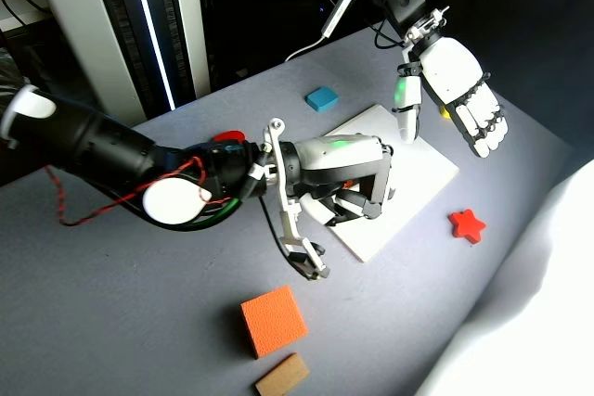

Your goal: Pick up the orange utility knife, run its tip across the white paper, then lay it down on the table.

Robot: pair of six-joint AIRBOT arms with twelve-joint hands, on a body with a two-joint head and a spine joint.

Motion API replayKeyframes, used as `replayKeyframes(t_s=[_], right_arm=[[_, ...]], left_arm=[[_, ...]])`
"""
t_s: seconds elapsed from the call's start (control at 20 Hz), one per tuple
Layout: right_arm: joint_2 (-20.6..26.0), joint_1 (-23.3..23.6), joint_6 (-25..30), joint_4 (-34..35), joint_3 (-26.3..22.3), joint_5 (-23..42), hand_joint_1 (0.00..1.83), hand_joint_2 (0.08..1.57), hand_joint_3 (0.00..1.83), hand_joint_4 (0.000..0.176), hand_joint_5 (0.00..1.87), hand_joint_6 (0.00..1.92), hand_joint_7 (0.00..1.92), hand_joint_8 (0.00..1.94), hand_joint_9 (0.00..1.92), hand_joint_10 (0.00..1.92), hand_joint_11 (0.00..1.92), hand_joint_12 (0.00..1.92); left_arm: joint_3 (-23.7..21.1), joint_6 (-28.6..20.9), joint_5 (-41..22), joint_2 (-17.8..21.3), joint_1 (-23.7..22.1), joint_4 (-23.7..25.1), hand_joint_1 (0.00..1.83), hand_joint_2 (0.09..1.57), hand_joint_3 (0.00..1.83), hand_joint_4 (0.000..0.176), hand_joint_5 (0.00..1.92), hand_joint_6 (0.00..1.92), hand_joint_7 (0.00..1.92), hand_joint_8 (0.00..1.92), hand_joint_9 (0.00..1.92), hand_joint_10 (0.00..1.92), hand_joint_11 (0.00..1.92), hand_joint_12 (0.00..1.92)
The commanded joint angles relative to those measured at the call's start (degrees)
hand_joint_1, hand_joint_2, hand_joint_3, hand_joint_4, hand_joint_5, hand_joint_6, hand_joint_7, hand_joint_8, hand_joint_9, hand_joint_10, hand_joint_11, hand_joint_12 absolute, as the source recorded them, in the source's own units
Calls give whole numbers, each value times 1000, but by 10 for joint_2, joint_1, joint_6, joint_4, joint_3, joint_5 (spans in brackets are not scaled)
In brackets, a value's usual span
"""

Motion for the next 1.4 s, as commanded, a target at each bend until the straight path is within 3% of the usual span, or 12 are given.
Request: replayKeyframes(t_s=[0.0,0.3,0.6,1.15,1.35], right_arm=[[-5,3,-15,21,5,88,1443,1024,771,176,1577,1921,1752,1941,1892,1921,1921,1921],[-60,-9,-52,37,62,116,1436,1035,758,176,1593,1921,1776,1941,1897,1921,1921,1921],[-80,-32,-104,49,69,119,1429,1035,763,176,1565,1921,1738,1941,1884,1921,1921,1921],[-70,-60,-95,10,73,152,1458,1038,737,176,1538,1921,1732,1941,1873,1921,1921,1921],[-58,-60,-74,-57,73,172,1477,1033,721,176,1563,1921,1752,1941,1884,1921,1921,1921]], left_arm=[[3,-1,-50,8,-3,30,0,1168,2,0,0,0,17,1,0,0,0,69],[4,-1,-50,8,-4,25,0,1164,0,0,0,0,4,0,0,0,0,79],[9,0,-50,7,-4,23,0,1169,1,0,0,0,2,0,0,0,0,36],[10,0,-51,6,-3,22,0,1169,2,0,0,0,5,0,0,0,0,119],[8,0,-53,6,-4,22,0,1168,1,0,0,0,24,5,0,0,0,138]])
